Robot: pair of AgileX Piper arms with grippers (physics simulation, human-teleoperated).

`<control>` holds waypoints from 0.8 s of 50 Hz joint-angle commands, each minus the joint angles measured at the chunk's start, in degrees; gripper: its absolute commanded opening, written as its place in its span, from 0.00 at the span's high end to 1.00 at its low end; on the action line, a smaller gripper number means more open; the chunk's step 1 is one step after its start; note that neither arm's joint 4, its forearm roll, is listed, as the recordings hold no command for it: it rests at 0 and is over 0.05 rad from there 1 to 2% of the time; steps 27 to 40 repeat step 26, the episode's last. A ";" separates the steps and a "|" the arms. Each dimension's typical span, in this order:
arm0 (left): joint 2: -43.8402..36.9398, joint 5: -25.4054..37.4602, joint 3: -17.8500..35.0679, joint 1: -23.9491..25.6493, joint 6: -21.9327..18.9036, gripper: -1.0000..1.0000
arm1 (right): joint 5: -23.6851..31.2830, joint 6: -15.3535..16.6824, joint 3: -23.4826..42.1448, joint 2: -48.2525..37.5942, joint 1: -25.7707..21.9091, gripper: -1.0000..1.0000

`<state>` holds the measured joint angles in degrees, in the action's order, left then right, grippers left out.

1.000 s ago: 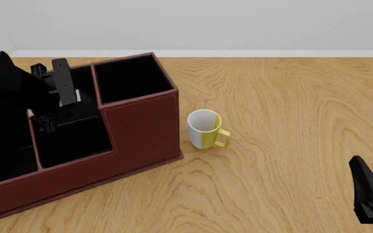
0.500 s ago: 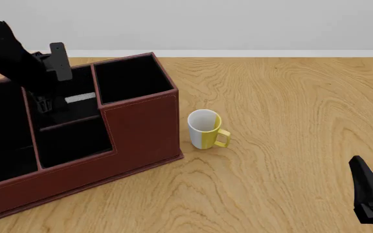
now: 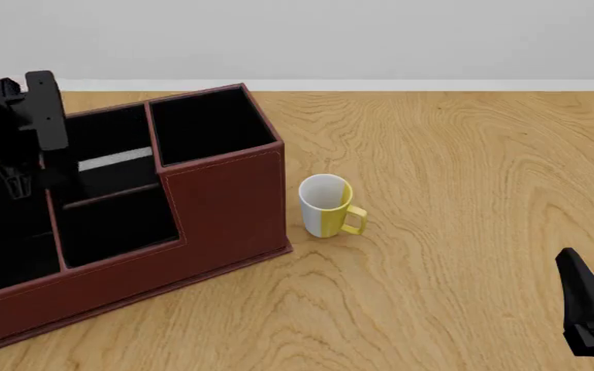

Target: Pick up the book and place it in the front compartment of the caddy.

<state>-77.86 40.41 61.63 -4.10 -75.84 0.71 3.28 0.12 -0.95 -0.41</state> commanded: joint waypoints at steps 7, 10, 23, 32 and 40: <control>34.70 0.25 -22.68 -3.26 -18.87 0.00 | -1.14 0.55 -0.03 -1.65 -0.02 0.00; 42.39 4.76 -24.18 -1.25 -18.26 0.00 | -1.14 0.55 -0.03 -1.64 -0.02 0.00; 61.58 8.68 -34.71 14.03 -11.29 0.00 | -1.16 0.54 -0.03 -1.68 -0.01 0.00; 63.34 5.59 -39.58 16.98 -10.86 0.00 | -1.14 0.54 -0.03 -1.64 -0.04 0.00; 63.34 5.59 -39.58 16.98 -10.86 0.00 | -1.14 0.54 -0.03 -1.64 -0.04 0.00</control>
